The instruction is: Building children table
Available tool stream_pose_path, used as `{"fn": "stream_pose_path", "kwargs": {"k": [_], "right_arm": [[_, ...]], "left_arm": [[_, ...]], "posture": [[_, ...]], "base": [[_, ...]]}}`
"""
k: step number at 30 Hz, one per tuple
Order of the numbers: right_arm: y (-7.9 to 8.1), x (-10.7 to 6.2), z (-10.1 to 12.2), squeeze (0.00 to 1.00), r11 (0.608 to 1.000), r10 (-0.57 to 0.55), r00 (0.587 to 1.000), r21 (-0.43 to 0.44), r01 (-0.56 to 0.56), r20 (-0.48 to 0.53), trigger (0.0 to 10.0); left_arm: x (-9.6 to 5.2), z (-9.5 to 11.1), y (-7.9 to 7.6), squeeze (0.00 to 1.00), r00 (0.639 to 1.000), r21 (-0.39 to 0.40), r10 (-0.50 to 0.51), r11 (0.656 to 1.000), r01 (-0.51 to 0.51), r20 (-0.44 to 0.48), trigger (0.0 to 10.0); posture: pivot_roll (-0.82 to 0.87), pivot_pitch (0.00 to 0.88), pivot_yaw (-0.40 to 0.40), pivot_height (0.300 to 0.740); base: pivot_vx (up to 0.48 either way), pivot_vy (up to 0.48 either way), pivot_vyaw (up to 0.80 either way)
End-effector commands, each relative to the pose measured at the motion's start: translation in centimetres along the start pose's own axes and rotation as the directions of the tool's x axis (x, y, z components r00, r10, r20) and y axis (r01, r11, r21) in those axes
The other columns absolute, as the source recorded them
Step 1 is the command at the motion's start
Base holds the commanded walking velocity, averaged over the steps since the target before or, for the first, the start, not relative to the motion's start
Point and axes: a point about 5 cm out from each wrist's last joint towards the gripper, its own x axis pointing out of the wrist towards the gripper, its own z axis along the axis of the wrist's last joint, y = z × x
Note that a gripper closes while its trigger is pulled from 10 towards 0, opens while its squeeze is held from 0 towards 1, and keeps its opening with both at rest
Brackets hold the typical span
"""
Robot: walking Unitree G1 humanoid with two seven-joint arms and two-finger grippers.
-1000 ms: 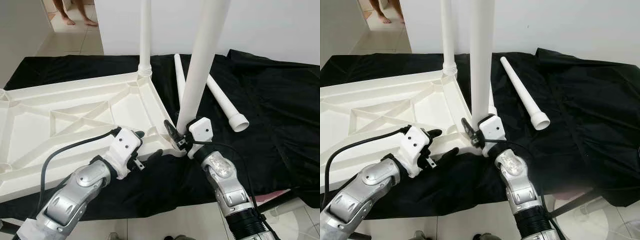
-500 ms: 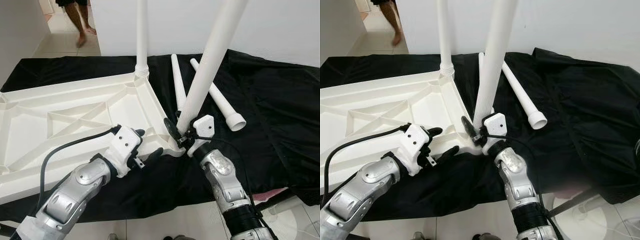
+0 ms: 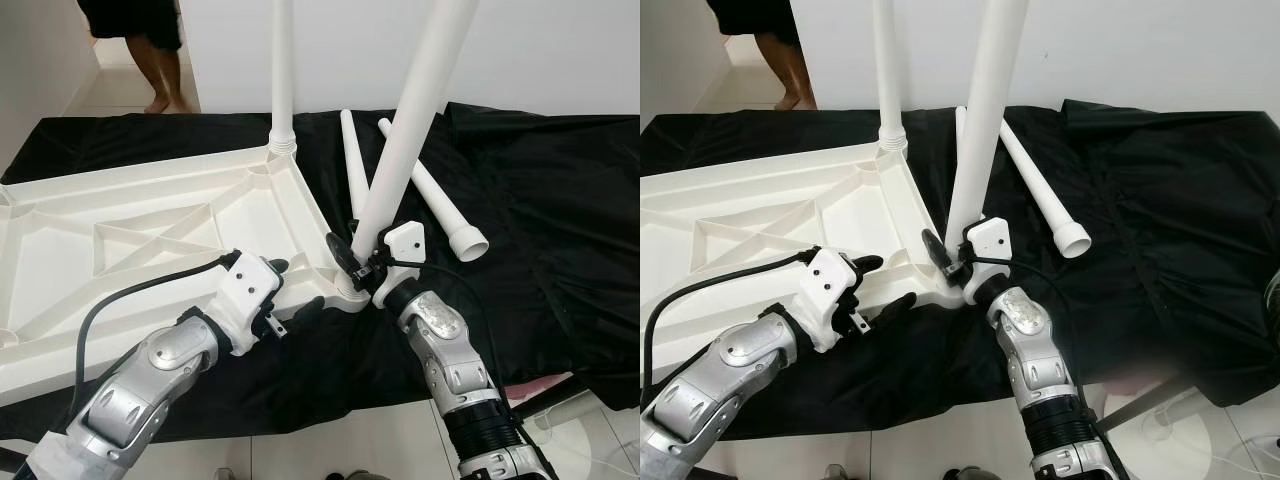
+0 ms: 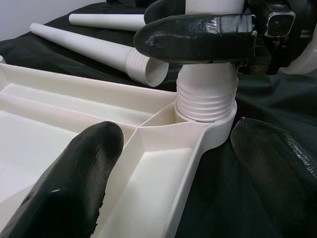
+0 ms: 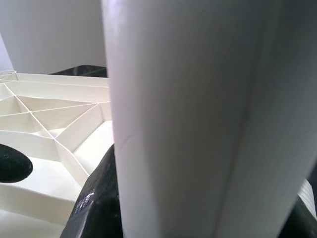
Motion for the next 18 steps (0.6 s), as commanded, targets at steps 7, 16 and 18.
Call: {"fn": "stream_pose_path", "kwargs": {"k": [7, 16, 18], "right_arm": [[-0.4, -1.3, -2.4, 0.00, 0.972, -0.224, 0.970, 0.049, 0.230, -0.093, 10.0], [0.3, -1.0, -1.7, 0.00, 0.885, -0.451, 0.890, 0.103, 0.455, -0.064, 10.0], [1.3, -0.8, -1.8, 0.00, 0.871, -0.472, 0.879, 0.117, 0.477, -0.072, 10.0]], "left_arm": [[-0.1, -0.1, -1.3, 0.00, 0.981, -0.002, -0.196, 0.981, 0.196, -0.013, 10.0], [0.0, -0.1, -1.3, 0.00, 0.980, -0.003, -0.199, 0.980, 0.199, -0.012, 10.0], [0.0, -0.1, -1.3, 0.00, 0.980, 0.000, -0.197, 0.980, 0.197, -0.009, 10.0]], "posture": [[0.00, 0.132, -0.032, 0.740], [0.00, 0.125, -0.035, 0.740], [0.00, 0.117, -0.040, 0.740]], "base": [[0.000, 0.000, 0.00], [0.000, 0.000, 0.00], [0.000, 0.000, 0.00]]}}
